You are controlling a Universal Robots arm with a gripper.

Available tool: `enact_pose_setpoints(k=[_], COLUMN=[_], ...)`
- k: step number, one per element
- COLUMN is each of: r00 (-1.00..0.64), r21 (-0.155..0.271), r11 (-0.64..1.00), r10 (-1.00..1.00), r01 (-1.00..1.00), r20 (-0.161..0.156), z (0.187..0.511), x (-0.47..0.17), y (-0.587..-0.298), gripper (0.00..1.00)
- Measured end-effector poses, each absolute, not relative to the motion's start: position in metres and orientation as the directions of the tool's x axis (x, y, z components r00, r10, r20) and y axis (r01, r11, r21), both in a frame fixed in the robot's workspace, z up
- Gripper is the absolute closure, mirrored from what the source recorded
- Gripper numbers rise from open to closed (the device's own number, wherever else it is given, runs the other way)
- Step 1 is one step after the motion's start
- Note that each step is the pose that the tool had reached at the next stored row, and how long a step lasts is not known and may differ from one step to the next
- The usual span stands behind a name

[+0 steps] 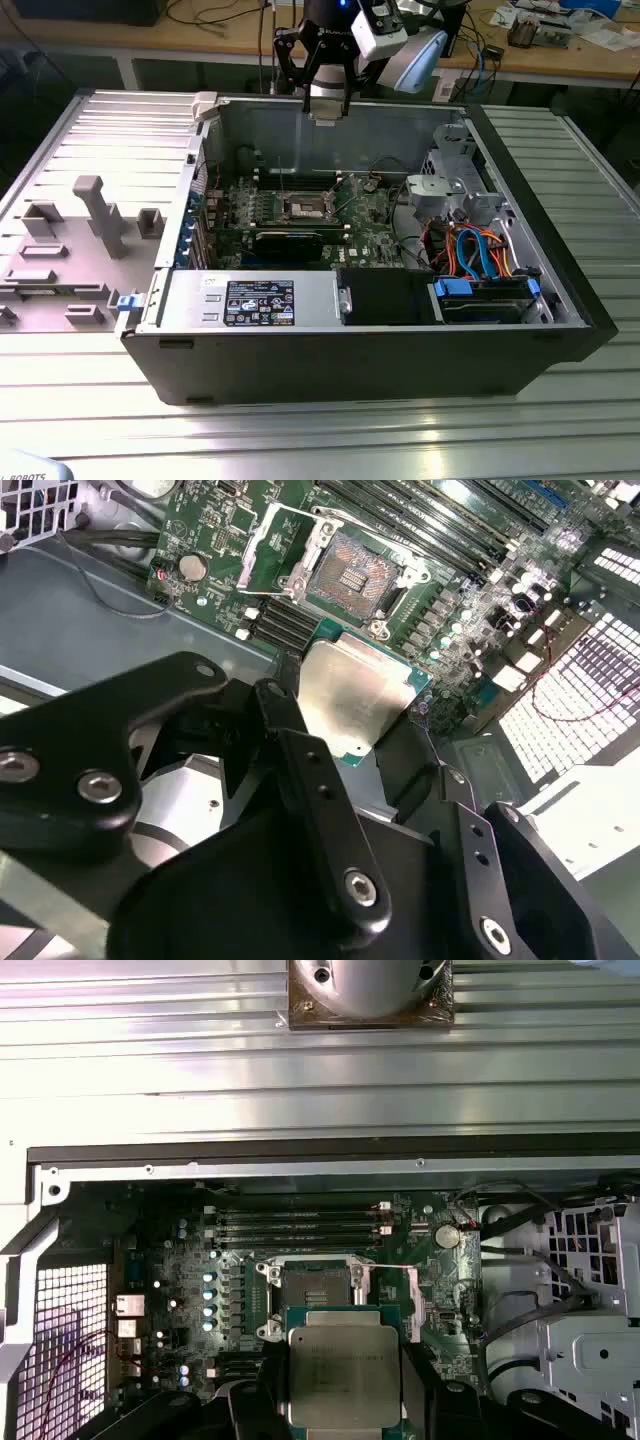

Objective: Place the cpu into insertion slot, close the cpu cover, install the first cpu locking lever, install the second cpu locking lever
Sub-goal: 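Place the cpu into insertion slot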

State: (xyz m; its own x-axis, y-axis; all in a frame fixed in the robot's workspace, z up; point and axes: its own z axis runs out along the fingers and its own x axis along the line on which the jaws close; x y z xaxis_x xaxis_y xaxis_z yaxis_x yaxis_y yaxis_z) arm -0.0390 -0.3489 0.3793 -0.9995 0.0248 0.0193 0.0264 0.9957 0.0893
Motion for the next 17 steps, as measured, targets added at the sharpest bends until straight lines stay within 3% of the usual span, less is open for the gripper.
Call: enact_pose_setpoints(k=[17], r00=[-0.996], r21=[0.089], r11=[0.992], r10=[0.09], r01=[0.091], r20=[0.019], z=[0.3791], x=[-0.039], y=[-0.3489], gripper=[0.46])
